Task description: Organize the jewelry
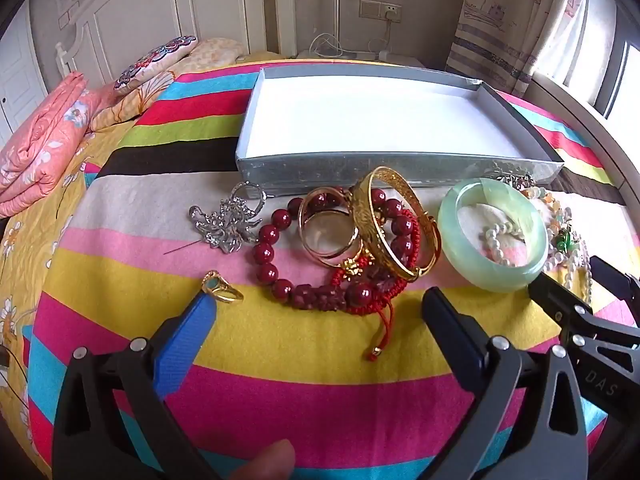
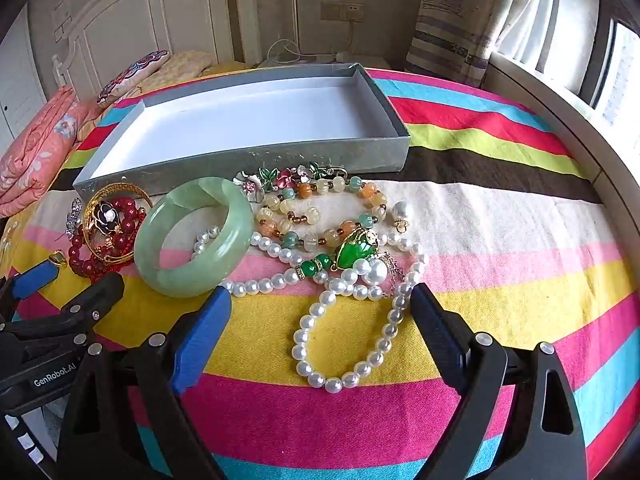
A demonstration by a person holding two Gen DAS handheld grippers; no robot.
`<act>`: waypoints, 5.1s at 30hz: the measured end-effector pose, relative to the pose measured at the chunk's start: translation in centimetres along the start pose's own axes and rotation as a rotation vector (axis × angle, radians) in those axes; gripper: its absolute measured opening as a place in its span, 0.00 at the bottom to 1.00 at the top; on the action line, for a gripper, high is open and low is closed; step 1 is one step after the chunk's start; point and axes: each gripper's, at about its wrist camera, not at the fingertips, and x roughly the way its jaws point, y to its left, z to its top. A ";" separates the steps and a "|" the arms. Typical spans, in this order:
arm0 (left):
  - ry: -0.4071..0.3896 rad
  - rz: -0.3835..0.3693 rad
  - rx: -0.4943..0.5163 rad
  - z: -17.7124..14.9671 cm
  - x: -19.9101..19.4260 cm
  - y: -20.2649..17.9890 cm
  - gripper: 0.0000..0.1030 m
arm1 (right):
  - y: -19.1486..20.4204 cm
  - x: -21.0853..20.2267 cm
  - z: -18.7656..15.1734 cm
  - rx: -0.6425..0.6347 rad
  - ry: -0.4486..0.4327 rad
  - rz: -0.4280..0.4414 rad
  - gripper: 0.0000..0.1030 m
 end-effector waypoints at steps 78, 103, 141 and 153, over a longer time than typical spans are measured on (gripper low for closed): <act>-0.001 0.000 -0.001 0.0 0.0 0.0 0.98 | 0.0 0.0 0.0 -0.015 0.005 0.007 0.84; -0.171 -0.297 -0.541 -3.4 -4.4 13.1 0.92 | 8.1 -4.9 0.8 -0.536 -0.106 0.207 0.53; -0.154 -0.208 0.149 1.6 -3.6 -0.6 0.02 | 2.4 -5.3 1.0 -0.277 -0.169 0.418 0.16; -0.157 -0.239 0.099 3.6 -4.2 0.6 0.02 | 1.3 -5.7 2.0 -0.254 -0.200 0.420 0.16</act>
